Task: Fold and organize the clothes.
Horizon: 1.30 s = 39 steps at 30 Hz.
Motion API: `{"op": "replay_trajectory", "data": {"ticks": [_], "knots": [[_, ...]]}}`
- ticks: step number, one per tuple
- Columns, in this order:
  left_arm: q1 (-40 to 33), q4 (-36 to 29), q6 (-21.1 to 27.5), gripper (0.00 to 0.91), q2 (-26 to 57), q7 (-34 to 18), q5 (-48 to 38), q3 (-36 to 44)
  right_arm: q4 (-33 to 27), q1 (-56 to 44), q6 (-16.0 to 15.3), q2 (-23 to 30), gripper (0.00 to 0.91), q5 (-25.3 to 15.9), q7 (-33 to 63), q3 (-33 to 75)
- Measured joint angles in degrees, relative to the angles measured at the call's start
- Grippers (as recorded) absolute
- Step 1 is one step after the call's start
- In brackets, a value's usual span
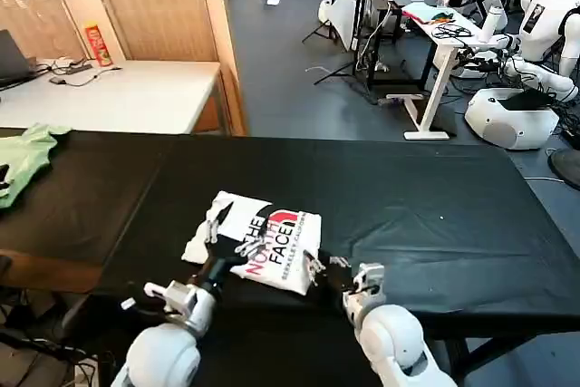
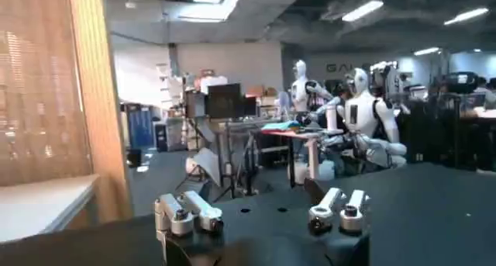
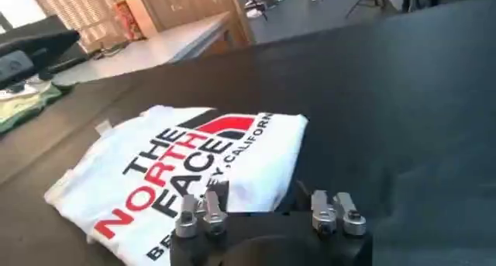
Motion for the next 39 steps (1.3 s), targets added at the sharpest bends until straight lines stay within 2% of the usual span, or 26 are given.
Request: {"op": "replay_trajectory", "data": {"ticks": [6, 8, 9, 10, 11, 14, 17, 23, 26, 30, 34, 37, 39], "knots": [[2.4, -1.1, -1.0, 0.878, -0.5, 0.1, 0.5, -2.4, -1.7, 1.2, -0.1, -0.8, 0.059, 0.3, -1.3, 0.5], [3.3, -1.3, -1.4, 0.878, -0.7, 0.1, 0.5, -3.3, -2.3, 2.1, -0.7, -1.6, 0.068, 1.7, -1.7, 1.4], [3.9, -1.4, -1.7, 0.878, -0.7, 0.0, 0.5, -3.9, -2.7, 2.8, -1.1, -2.2, 0.127, 2.2, -1.8, 2.0], [4.3, -1.4, -1.9, 0.878, -0.7, 0.0, 0.6, -4.3, -3.2, 3.6, -1.8, -3.0, 0.263, 2.6, -2.4, 2.8], [4.8, -1.3, -2.3, 0.878, -0.8, -0.1, 0.8, -4.7, -3.7, 4.5, -2.4, -3.8, 0.878, 2.5, -3.1, 3.4], [5.9, -0.8, -3.5, 0.878, -0.9, -1.7, 1.0, -5.8, -4.8, 6.8, -3.4, -7.0, 0.878, 0.7, -6.2, 4.6], [7.0, -0.5, -3.7, 0.878, -1.0, -2.2, 0.2, -6.7, -3.2, 6.8, -3.2, -9.8, 0.878, -0.3, -8.7, 4.7], [8.5, 0.2, -6.8, 0.878, -0.9, -2.6, -1.2, -8.3, 4.3, 1.2, 2.6, -12.5, 0.878, -5.1, -6.8, 5.4], [9.0, 0.4, -7.3, 0.878, -0.6, -3.0, -1.8, -8.5, 8.1, -3.2, 7.8, -12.6, 0.878, -9.9, -4.4, 6.1], [10.0, -0.8, -5.0, 0.878, 0.1, -5.3, -4.1, -8.4, 11.4, -10.1, 15.6, -12.2, 0.878, -14.8, -1.2, 7.0], [12.4, -3.1, -3.0, 0.878, 1.5, -7.7, -6.0, -8.6, 12.3, -18.0, 25.5, -11.1, 0.878, -20.4, 3.9, 7.6], [15.0, -4.8, -1.3, 0.878, 2.0, -9.0, -6.8, -8.9, 12.3, -22.6, 31.0, -10.5, 0.878, -23.0, 6.7, 8.2], [17.0, -5.9, -1.1, 0.878, 2.0, -9.5, -6.9, -9.0, 12.6, -25.4, 33.6, -10.1, 0.878, -23.8, 8.0, 8.7]]}}
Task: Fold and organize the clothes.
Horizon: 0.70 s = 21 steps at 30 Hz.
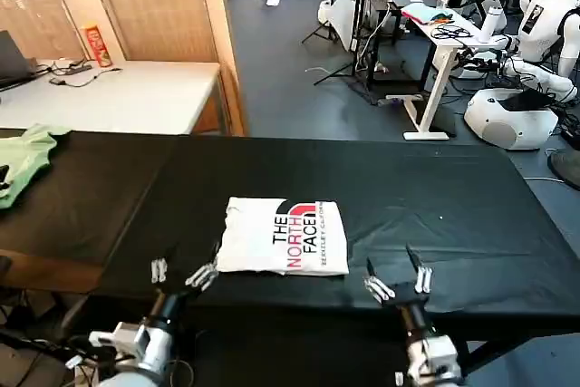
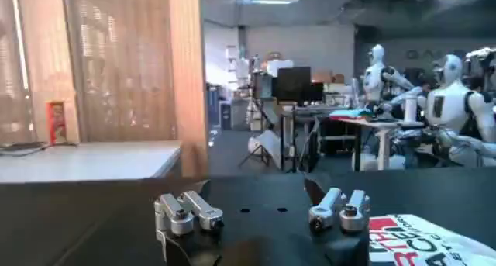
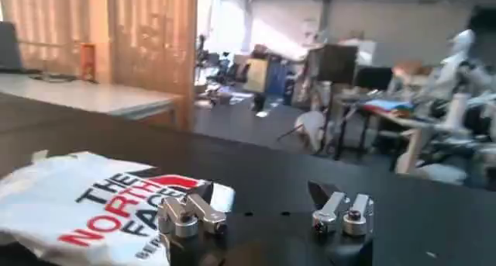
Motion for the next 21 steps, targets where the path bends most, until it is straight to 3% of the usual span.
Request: {"op": "replay_trajectory", "data": {"ticks": [3, 7, 11, 17, 21], "knots": [[3.2, -1.3, 0.1, 0.878, -0.2, -0.5, -1.0, -0.5, 1.1, -3.7, 1.8, 0.4, 0.878, -0.2, 1.6, 0.9], [8.0, -2.3, -0.3, 0.878, -0.3, -1.0, -1.0, -1.7, 3.6, -9.5, 2.1, 0.4, 0.878, -0.2, 3.8, 1.8], [12.5, -3.5, 0.6, 0.878, -0.6, -1.4, -1.0, -3.5, 6.7, -15.2, -0.5, 0.0, 0.878, 0.0, 6.1, 1.7], [17.3, -5.5, 3.4, 0.878, -0.4, -1.1, -2.2, -7.2, 11.3, -21.8, -5.9, -0.4, 0.878, 4.1, 9.3, 1.6], [18.2, -6.0, 5.0, 0.878, -0.3, -0.3, -3.0, -8.3, 12.6, -23.7, -6.2, -0.4, 0.878, 4.3, 9.3, 1.6]]}}
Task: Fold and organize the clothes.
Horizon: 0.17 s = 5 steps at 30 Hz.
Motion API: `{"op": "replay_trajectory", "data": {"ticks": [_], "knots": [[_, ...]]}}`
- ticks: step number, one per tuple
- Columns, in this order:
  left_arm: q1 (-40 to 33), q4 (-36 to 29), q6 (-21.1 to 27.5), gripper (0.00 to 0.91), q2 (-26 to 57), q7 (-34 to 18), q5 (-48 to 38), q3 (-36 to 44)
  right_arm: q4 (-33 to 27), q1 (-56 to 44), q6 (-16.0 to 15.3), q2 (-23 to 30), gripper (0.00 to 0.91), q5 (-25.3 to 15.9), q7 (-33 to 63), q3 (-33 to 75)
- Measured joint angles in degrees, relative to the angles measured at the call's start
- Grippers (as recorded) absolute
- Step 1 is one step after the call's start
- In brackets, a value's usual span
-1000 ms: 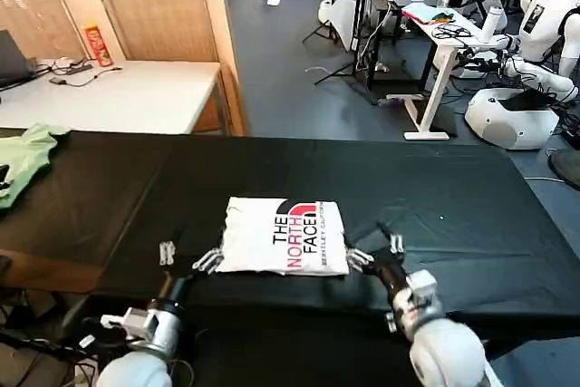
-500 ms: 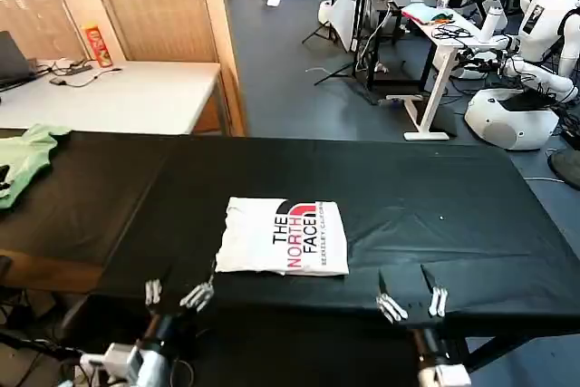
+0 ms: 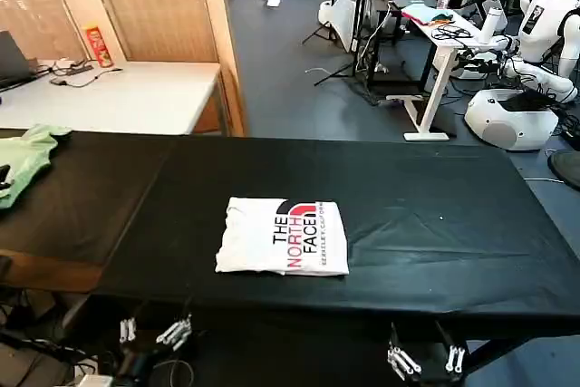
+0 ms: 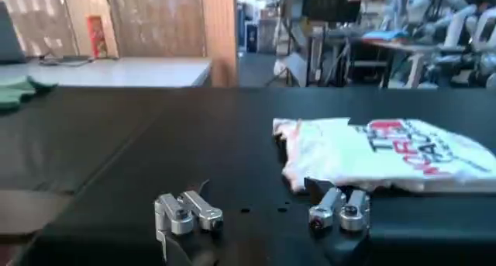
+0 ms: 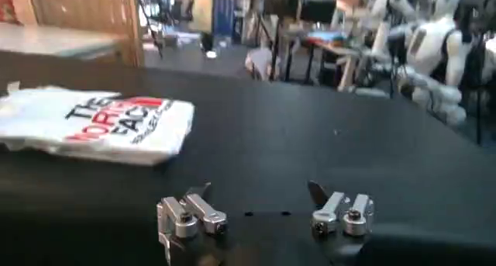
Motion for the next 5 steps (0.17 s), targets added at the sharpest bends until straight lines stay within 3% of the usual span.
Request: {"op": "replay_trajectory", "data": {"ticks": [5], "knots": [[0.3, -0.4, 1.1, 0.878, 0.1, 0.4, -0.1, -0.3, 0.7, -1.0, -0.1, 0.0, 0.878, 0.0, -0.1, 0.0]]}}
